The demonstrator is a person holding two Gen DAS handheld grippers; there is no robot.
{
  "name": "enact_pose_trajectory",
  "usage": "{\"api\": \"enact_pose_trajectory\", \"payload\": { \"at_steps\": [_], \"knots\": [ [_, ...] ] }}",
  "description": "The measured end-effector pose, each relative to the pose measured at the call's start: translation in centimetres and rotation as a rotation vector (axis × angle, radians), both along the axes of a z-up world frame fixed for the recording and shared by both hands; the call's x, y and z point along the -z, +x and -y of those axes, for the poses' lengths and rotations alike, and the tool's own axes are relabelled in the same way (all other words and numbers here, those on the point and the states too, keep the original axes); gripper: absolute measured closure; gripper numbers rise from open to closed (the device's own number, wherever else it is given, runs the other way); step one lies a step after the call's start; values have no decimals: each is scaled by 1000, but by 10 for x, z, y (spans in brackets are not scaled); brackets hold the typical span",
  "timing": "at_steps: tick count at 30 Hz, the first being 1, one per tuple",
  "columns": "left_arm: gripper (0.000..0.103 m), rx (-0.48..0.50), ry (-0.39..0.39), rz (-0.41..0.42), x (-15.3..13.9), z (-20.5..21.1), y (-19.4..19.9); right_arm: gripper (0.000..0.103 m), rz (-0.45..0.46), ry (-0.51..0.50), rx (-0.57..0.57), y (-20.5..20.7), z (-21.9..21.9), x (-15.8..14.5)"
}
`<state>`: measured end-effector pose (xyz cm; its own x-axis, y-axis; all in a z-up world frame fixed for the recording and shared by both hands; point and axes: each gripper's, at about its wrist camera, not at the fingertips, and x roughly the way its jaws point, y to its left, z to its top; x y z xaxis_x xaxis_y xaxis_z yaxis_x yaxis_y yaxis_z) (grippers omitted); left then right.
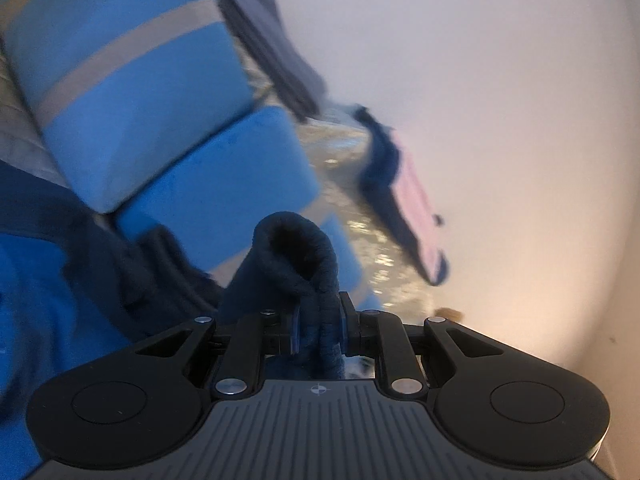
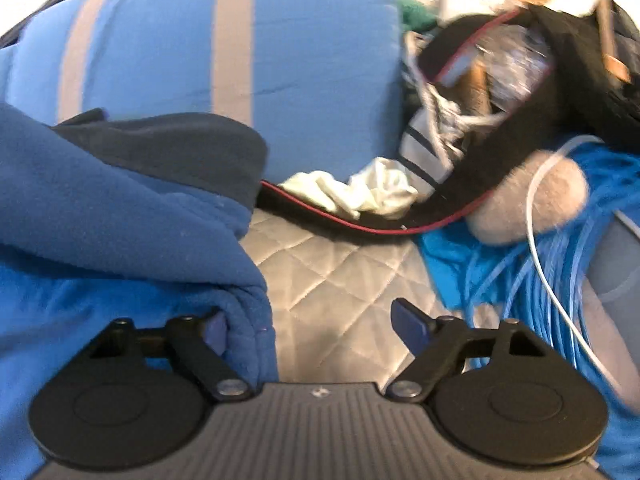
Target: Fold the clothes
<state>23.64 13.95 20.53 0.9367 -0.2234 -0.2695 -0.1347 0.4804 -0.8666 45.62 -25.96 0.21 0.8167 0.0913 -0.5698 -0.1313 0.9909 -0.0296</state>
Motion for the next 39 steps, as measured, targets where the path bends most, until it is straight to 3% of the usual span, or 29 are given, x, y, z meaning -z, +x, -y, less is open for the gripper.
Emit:
{"api": "enact_pose_trajectory", "payload": {
  "at_steps": [7,9,13,21,27,28,29,30,32,33,39],
  "knots": [
    [87,-138,-43,-201,40,-40,5,8,-1,-68,-113,3,15,16],
    [87,-165,-64,-236,53,-52,8,7,18,-133,-142,-1,11,22],
    [87,-159,-77,-251,66,-61,9,7,75,-204,-233,-20,-7,15],
    [87,-118,-87,-208,65,-48,12,9,188,-294,-426,-64,-44,-9],
    [87,-112,-92,-206,65,-47,8,34,218,-445,-572,-71,-81,-4],
    [87,-111,-92,-209,65,-47,7,43,197,-430,-576,-64,-83,-6],
    [87,-109,-91,-212,66,-48,6,68,174,-409,-577,-56,-85,-8],
    [87,-108,-90,-215,67,-48,5,86,142,-360,-560,-45,-84,-14],
    [87,-110,-89,-230,72,-50,4,97,78,-198,-499,-20,-76,-30],
    [87,-111,-90,-238,75,-51,3,98,46,-128,-470,-8,-73,-36],
    [87,-125,-118,-317,114,-52,-1,99,-135,14,-342,51,-76,-34]
  ]
}}
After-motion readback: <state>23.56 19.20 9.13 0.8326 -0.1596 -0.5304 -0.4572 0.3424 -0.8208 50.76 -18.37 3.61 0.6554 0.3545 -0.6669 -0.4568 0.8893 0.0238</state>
